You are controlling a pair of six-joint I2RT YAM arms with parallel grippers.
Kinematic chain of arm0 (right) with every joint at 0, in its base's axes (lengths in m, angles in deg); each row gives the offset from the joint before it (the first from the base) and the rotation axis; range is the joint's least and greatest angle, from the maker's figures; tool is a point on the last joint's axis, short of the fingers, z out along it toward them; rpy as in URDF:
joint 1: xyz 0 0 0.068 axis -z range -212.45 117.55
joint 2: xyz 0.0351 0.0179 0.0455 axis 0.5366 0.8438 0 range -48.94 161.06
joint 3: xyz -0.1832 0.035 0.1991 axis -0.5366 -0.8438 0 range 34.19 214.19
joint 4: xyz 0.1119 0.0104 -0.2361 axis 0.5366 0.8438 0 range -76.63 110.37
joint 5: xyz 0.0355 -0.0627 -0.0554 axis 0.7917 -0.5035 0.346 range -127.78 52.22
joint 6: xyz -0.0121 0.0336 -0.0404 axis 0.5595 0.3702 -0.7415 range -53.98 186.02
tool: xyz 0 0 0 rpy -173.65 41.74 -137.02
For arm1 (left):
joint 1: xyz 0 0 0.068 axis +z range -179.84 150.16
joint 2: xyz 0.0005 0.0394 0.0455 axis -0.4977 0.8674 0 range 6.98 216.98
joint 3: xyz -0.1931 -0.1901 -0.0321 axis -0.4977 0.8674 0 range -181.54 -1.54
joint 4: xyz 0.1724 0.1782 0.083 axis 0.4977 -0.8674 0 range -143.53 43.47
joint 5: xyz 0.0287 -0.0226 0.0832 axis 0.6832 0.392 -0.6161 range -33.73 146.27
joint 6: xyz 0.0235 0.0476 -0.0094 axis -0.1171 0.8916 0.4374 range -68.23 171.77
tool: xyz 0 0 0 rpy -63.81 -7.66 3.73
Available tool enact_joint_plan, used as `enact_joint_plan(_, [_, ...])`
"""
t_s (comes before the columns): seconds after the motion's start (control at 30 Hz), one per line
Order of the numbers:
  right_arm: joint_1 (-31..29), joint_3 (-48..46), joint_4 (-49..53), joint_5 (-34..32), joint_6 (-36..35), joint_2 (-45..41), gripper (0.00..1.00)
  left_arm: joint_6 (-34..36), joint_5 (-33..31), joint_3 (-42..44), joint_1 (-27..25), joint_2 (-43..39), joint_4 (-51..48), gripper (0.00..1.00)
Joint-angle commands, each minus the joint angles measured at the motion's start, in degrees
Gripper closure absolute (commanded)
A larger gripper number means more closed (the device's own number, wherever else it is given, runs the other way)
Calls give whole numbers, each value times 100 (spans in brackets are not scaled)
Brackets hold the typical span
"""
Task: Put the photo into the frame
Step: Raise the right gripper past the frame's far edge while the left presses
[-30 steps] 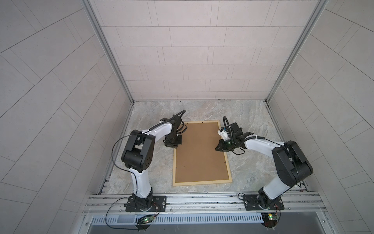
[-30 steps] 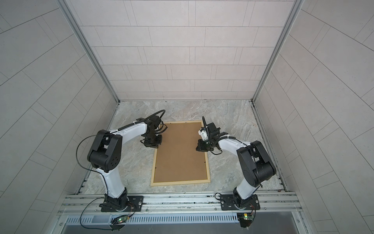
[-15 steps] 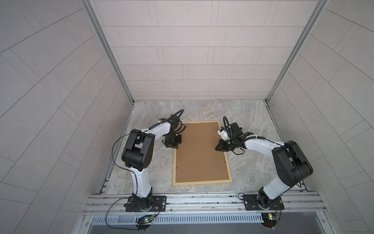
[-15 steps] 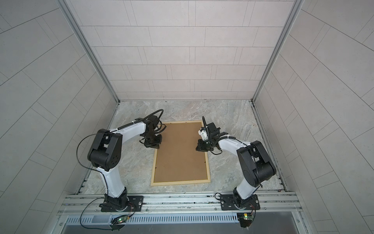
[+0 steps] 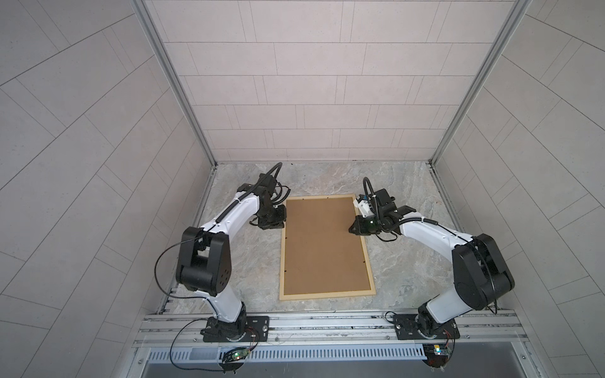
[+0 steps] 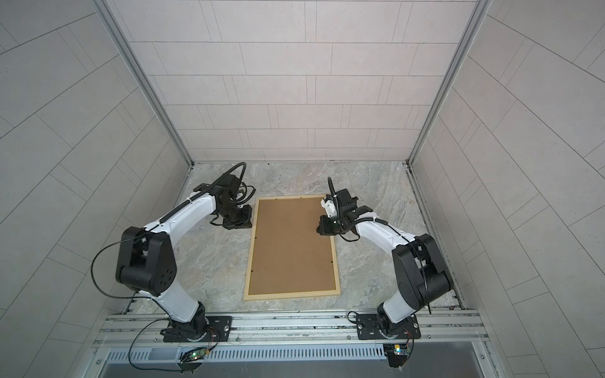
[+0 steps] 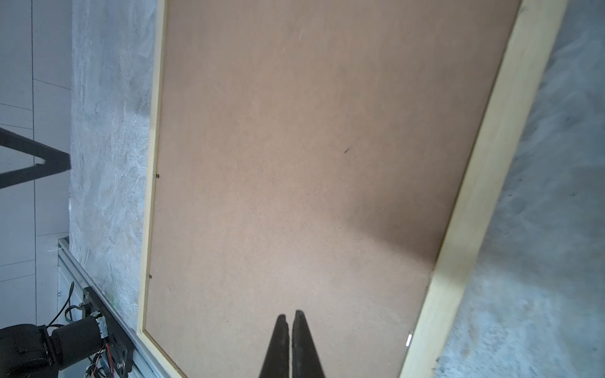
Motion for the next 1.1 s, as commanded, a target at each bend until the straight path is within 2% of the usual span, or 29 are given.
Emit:
enact_joint_plan(0.0, [84, 355, 629, -411, -175, -231, 100, -32, 101, 191, -7, -187, -112, 95])
enact_joint_plan(0.13, [227, 849, 1151, -778, -350, -307, 100, -248, -24, 584, -8, -405, 274, 95])
enact_joint_plan(0.23, [315, 1258, 1264, -953, -405, -284, 100, -584, 171, 525, -12, -450, 796, 95])
enact_joint_plan(0.3, [317, 1537, 1253, -1134, -463, -211, 100, -812, 275, 319, -8, -398, 1099, 95])
enact_joint_plan(0.43, [324, 2107, 1249, -1416, -534, 140, 100, -855, 228, -325, -17, 14, 972, 96])
enact_joint_plan(0.57, [324, 3042, 1198, -1144, -505, 1084, 100, -738, 197, -802, -100, 539, 756, 96])
enact_joint_plan(0.67, [306, 3799, 1143, -925, -490, 1872, 100, -636, -67, -923, -281, 741, 722, 96])
enact_joint_plan(0.8, [304, 5376, 1689, -660, -289, 3045, 100, -572, -119, -699, -498, 821, 543, 97])
enact_joint_plan(0.9, [259, 6243, 2040, -546, -355, 3623, 100, -510, -264, -301, -664, 659, 612, 97])
enact_joint_plan(1.07, [236, 6278, 1983, -745, -602, 3856, 100, -440, -489, -44, -954, 581, 656, 97])
